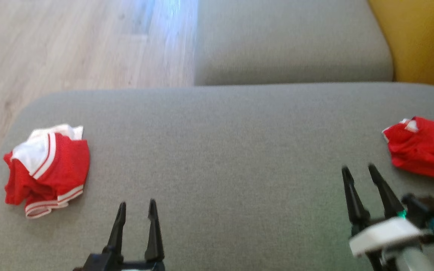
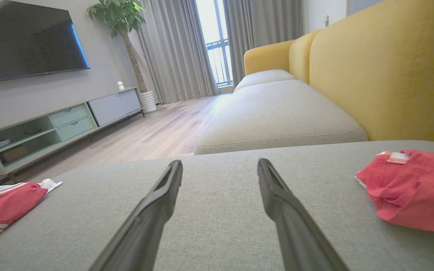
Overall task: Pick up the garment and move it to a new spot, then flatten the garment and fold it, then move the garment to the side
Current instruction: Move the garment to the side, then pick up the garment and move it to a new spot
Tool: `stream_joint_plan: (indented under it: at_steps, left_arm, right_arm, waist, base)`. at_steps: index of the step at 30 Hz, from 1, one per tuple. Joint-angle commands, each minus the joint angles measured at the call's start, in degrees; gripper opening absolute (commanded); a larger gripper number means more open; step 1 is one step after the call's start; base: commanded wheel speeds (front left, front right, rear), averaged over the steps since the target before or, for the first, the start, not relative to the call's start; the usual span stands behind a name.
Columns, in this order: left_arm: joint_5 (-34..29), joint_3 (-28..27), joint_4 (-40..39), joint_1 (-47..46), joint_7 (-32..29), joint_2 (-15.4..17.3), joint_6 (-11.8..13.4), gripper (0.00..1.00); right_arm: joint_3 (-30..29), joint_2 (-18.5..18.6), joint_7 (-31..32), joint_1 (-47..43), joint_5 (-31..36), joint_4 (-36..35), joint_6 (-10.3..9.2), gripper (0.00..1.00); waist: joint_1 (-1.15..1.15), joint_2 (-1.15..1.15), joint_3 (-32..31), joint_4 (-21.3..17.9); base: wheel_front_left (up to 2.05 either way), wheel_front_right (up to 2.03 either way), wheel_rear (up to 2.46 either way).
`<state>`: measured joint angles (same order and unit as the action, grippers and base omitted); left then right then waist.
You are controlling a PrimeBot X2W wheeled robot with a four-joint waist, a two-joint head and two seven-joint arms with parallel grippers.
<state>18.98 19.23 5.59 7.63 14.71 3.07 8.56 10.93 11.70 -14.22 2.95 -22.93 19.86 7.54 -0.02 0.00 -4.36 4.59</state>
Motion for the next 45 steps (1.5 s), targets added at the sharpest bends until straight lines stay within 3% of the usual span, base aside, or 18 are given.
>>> stream_joint_plan:
  at_steps: [1,13,32,37,45]
  left_arm:
    - [-0.8,-2.4,-2.0,-0.7,0.3,-0.2,-0.3,1.0]
    - [-5.1,-3.9,-3.2,4.3,0.3,-0.2,-2.2,1.0]
    - [-6.4,-4.0,-2.0,4.4,0.3,-0.2,-2.4,1.0]
    - [-6.9,-4.3,-1.8,3.8,0.3,-0.2,-2.2,1.0]
    - [-7.7,-6.2,-2.2,3.2,0.3,-0.2,-1.8,1.0]
  right_arm:
    - [-0.2,0.3,-0.8,-0.9,1.3,-3.2,-0.05,1.0]
    - [-3.7,-1.8,-0.8,-10.4,6.0,-9.0,-0.05,1.0]
    - [-2.8,-2.9,-0.8,-12.1,7.6,-9.4,-0.05,1.0]
    - [-2.9,-3.5,-0.8,-12.6,7.0,-9.9,-0.05,1.0]
    - [-1.3,-4.1,-0.8,-11.5,6.5,-9.8,-0.05,1.0]
  waist:
    - [0.02,0.0,-1.7,0.2]
    - [0.02,0.0,-3.6,0.0]
    - [0.02,0.0,-3.7,-0.6]
    - [0.02,0.0,-3.1,2.0]
    - [0.02,0.0,-1.1,10.2]
  base:
    - [0.0,0.0,0.0]
    - [0.0,0.0,0.0]
    - [0.0,0.0,0.0]
    - [0.0,0.0,0.0]
    - [0.0,0.0,0.0]
